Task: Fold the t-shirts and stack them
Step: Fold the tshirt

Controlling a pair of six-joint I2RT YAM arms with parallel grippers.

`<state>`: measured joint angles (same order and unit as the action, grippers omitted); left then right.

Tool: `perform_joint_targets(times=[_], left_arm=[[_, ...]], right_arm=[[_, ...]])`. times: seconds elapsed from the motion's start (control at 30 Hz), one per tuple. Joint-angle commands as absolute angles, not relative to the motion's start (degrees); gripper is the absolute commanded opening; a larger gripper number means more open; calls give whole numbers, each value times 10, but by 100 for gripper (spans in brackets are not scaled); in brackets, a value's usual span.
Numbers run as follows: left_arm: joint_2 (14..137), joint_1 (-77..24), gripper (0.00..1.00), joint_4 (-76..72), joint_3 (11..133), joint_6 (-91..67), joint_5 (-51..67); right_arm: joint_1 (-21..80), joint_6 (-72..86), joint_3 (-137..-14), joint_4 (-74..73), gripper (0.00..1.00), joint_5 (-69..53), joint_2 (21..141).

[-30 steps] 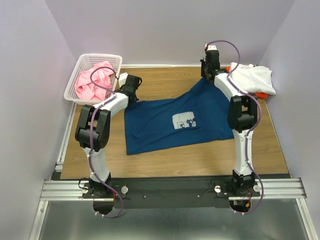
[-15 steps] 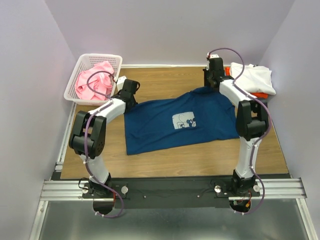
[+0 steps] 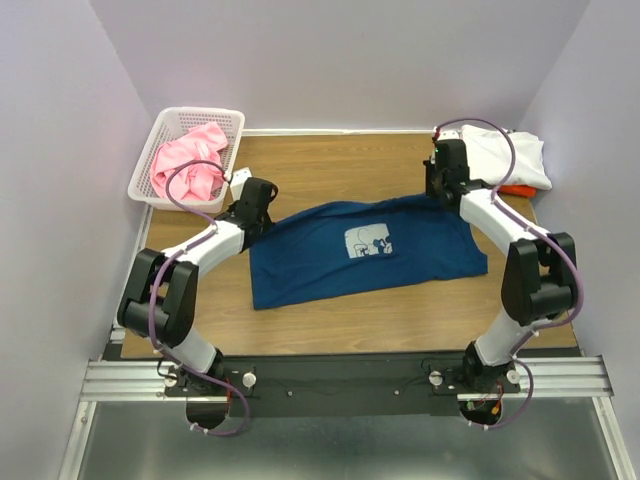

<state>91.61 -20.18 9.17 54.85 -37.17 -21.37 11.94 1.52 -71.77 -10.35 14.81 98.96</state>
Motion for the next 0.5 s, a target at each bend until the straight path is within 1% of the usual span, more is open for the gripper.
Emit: perform_joint_targets(times=[0.0,0.27,0.47], left_arm=[[879,-202,0,76,521,-392,-229],[835,-205,0,66,479,-398,-221],[797,-208,0,58,450,-402,-214]], right_arm=[[123,29,-679,-100,1,178,931],[122,40,-614,-100,1,232,860],[122,45,-587,-101,1,211,822]])
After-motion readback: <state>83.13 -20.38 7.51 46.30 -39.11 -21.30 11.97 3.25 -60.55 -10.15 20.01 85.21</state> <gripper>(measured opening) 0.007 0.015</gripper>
